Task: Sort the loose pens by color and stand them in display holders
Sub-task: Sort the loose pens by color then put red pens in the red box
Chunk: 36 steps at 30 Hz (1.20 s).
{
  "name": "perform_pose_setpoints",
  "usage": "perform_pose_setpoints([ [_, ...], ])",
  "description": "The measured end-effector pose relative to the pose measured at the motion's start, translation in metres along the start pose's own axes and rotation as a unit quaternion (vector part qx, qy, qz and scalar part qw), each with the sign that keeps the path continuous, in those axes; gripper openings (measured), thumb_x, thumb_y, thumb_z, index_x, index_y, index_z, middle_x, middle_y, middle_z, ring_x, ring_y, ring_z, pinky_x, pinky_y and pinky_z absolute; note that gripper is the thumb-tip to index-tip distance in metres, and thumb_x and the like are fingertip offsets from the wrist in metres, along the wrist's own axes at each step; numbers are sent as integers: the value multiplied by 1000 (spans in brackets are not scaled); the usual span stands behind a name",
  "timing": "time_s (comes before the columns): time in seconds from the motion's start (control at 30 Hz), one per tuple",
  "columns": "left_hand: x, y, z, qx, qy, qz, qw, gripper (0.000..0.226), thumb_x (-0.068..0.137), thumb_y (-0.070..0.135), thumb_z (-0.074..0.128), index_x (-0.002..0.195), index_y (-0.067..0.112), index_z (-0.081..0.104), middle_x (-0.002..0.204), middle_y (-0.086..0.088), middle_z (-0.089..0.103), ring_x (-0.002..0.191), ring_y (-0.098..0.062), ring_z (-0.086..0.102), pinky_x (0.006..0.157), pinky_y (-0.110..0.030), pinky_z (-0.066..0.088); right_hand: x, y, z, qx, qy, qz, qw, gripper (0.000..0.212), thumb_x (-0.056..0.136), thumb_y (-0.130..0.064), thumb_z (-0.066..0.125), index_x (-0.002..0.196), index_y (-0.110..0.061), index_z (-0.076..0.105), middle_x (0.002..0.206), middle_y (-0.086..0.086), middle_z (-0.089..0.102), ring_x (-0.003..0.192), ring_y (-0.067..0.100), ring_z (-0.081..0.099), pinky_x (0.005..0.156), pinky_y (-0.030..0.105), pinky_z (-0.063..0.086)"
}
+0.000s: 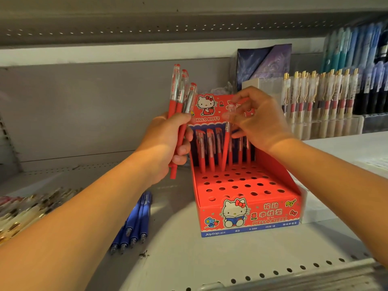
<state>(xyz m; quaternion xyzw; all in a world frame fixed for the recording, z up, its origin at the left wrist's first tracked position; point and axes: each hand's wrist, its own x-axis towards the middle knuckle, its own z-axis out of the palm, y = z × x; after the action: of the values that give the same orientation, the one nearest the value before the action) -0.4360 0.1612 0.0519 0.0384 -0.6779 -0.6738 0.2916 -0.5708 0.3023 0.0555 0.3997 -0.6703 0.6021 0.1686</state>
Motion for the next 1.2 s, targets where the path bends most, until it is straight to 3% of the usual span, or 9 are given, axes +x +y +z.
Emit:
perform_pose_setpoints([
  [0.13,-2,-1,1,1,-6,13,1000,15,100,15,49,107,3,55,62,-4,53,37,-13,35,36,-16,24,2,3,-1,-40,24,-6,999,33,81,-12,79,83,-34,55,86,11,64,63,19,70,50,35,59],
  [0.23,-3,-3,2,24,-13,25,999,13,100,17,53,100,4,57,64,-3,60,40,-13,41,35,-18,30,2,4,0,-47,16,2,999,32,80,-13,80,81,-33,55,85,11,64,63,20,71,49,32,59],
  [0.43,-1,-6,2,45,-26,34,998,8,100,14,56,96,7,57,69,-5,69,40,-14,49,36,-21,38,-4,10,6,-117,-101,40,987,18,82,-13,78,79,-25,64,75,1,69,62,13,70,50,29,58],
  [0.57,0,-8,1,58,-35,43,997,8,99,16,57,101,9,59,76,-6,74,44,-17,55,38,-23,42,-3,10,4,-152,-110,23,982,16,84,-18,76,77,-30,67,74,-7,67,60,5,65,47,20,53],
  [0.7,1,-8,-1,68,-41,44,996,7,100,18,56,102,13,60,83,-7,76,47,-17,59,41,-24,46,-3,5,2,-199,-90,-7,976,15,85,-23,74,76,-33,67,77,-15,65,64,-7,59,63,11,45],
  [0.77,1,-8,-1,69,-47,48,995,7,101,17,54,101,14,60,85,-7,76,48,-17,60,42,-25,47,-2,-1,3,-149,-57,-11,987,16,85,-15,73,81,-30,68,84,-9,68,77,6,64,73,21,53],
  [0.83,1,-8,-1,71,-53,51,995,9,101,18,53,100,14,61,86,-7,76,49,-17,61,44,-26,48,-3,-11,4,-17,-40,18,999,15,86,-9,71,87,-24,69,91,3,71,84,21,68,70,32,59],
  [0.97,-2,-9,0,75,-84,54,992,12,102,17,52,99,12,63,87,-7,76,51,-17,63,46,-27,51,-9,-21,3,205,-93,65,972,21,88,-5,68,106,-13,64,101,12,72,94,29,71,69,36,59],
  [1.2,-7,-6,1,83,-107,49,990,8,97,17,60,104,13,63,88,-7,77,62,-24,72,49,-30,57,-12,-23,4,275,-90,93,953,34,74,-14,75,104,-9,61,89,13,73,73,23,71,59,29,58],
])
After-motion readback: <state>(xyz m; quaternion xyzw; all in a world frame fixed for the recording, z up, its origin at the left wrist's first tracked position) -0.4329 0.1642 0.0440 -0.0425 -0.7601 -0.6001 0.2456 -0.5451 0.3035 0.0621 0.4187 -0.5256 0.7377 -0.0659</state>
